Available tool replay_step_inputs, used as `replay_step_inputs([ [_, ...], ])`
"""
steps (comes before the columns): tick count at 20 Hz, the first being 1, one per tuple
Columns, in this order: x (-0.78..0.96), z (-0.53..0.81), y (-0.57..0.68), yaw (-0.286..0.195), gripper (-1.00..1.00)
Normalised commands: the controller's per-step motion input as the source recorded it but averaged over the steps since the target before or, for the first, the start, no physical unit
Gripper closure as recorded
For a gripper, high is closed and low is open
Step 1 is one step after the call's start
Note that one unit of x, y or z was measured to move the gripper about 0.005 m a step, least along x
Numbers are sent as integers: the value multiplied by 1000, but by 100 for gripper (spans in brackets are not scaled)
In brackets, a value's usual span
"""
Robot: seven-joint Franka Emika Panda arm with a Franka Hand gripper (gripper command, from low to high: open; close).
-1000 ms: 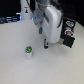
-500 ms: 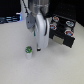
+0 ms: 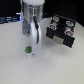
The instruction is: Open the kcup holder, insert the kcup into the holder, and close the kcup holder
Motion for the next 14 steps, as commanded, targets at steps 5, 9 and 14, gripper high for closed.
replay_step_inputs([
  [5,-101,-391,-345,-309,-100],
  [9,-11,-232,-143,-282,-100],
  [14,-6,-23,0,-96,100],
])
